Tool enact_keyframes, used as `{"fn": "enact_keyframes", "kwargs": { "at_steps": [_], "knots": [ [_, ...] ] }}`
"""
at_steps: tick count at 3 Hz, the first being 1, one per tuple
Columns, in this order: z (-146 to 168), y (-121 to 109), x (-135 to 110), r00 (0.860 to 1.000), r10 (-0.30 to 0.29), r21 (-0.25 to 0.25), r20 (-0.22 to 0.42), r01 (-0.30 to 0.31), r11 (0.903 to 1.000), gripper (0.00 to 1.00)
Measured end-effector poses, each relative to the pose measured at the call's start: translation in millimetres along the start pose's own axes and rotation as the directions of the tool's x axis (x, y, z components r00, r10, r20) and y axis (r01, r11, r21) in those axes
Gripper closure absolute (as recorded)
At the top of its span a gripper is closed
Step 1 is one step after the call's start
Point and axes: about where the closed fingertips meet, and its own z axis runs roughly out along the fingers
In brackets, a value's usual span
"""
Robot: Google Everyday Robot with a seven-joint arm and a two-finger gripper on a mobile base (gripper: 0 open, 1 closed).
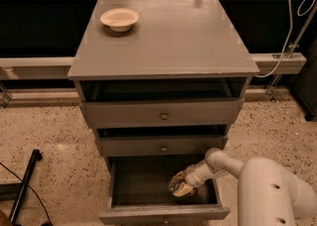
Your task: Place water bottle into bottom drawer
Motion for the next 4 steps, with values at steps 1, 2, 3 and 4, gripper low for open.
{"fn": "enact_keyframes", "kwargs": {
  "at_steps": [1,2,3,4],
  "knots": [
    [13.0,5.4,27.9,0.995,0.096,-0.006,0.026,-0.095,0.9954,0.38],
    [15.3,3.1,30.9,0.994,0.101,-0.001,0.03,-0.101,0.9949,0.15],
    [15.3,3.2,30.9,0.994,0.101,-0.001,0.03,-0.101,0.9949,0.0],
    [20.3,6.7,22.0,0.995,0.087,-0.035,0.054,-0.085,0.9958,0.0]
  ]
}}
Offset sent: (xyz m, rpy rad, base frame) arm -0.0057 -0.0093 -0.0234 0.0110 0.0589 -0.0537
